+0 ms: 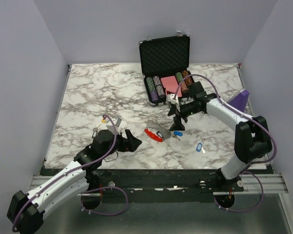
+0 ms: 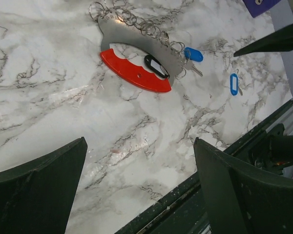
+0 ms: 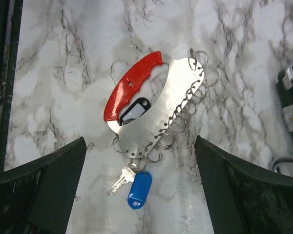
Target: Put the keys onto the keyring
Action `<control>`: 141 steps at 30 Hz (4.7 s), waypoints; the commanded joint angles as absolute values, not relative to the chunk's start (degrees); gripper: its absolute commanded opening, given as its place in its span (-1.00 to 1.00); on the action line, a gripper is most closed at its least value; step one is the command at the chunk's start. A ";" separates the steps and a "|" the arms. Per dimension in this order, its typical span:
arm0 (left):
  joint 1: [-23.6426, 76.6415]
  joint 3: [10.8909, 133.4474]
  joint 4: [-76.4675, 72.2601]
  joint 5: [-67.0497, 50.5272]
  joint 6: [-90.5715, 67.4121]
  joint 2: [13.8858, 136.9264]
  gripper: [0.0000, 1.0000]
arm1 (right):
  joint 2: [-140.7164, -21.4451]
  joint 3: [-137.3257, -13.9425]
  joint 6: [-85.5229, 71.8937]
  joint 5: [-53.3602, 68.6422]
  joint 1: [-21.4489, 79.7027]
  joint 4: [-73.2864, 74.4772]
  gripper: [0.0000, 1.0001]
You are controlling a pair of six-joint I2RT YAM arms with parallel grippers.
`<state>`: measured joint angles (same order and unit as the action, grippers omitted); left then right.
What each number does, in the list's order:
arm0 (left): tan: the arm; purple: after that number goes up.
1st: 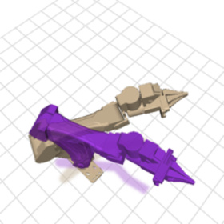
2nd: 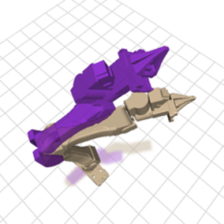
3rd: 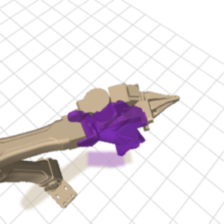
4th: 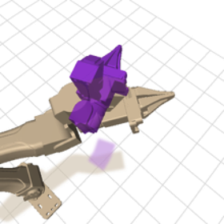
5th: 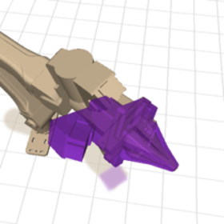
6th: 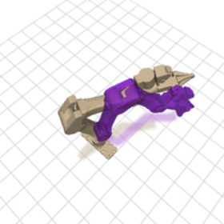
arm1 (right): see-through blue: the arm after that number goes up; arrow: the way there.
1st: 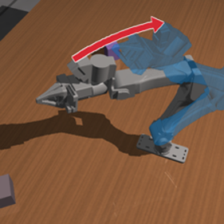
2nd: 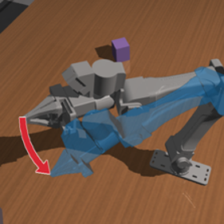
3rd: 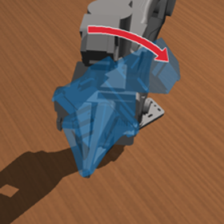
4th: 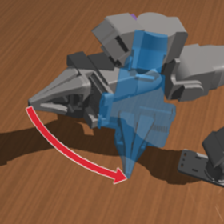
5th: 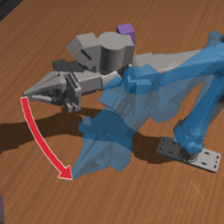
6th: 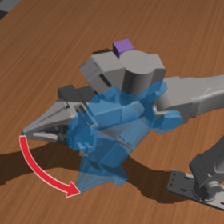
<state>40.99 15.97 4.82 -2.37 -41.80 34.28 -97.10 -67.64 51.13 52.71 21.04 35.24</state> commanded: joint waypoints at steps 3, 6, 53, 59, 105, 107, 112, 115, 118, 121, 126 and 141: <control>36.83 19.95 3.69 -5.89 -35.86 37.61 0.96 | -102.71 -76.41 86.15 58.27 21.71 50.61 0.94; 33.24 21.26 0.28 -9.03 -33.50 41.81 0.94 | -109.06 -84.80 86.59 58.79 22.15 58.01 0.64; 34.37 82.79 36.56 -8.44 -7.38 112.85 -0.22 | -105.56 -76.38 68.73 55.99 21.89 45.79 0.50; 34.37 84.72 37.53 -8.17 -7.03 114.43 -0.51 | -105.47 -76.55 68.99 56.42 21.62 46.23 0.49; 43.15 55.99 28.13 -35.33 45.01 53.35 -1.00 | -86.75 -74.54 44.12 75.68 31.28 37.36 0.58; 43.33 55.55 26.64 -35.33 41.77 53.35 -1.00 | -86.57 -74.44 43.60 74.71 32.51 36.92 0.54; 43.33 54.93 22.94 -35.69 30.00 53.96 -1.00 | -86.84 -75.32 42.63 73.13 34.54 36.48 0.35; 43.33 55.11 22.67 -35.33 24.80 55.10 -1.00 | -87.01 -75.67 42.19 71.90 35.42 36.30 0.23; 43.33 55.02 22.59 -34.54 20.76 55.55 -1.00 | -87.19 -75.76 41.40 71.37 35.68 35.95 0.14; 43.33 54.49 21.97 -34.01 17.94 55.81 -1.00 | -87.27 -75.76 40.78 70.93 35.68 35.60 0.08; 43.24 55.02 22.32 -32.87 13.46 56.34 -1.00 | -87.36 -75.76 39.73 69.52 35.68 34.89 -0.03; 43.24 56.25 24.61 -28.56 7.90 57.40 -1.00 | -87.63 -76.20 36.65 67.85 35.77 33.66 0.10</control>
<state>43.00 54.83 24.62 -30.28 8.60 57.87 -88.38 -75.05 38.15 69.60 35.33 34.85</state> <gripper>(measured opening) 0.007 0.448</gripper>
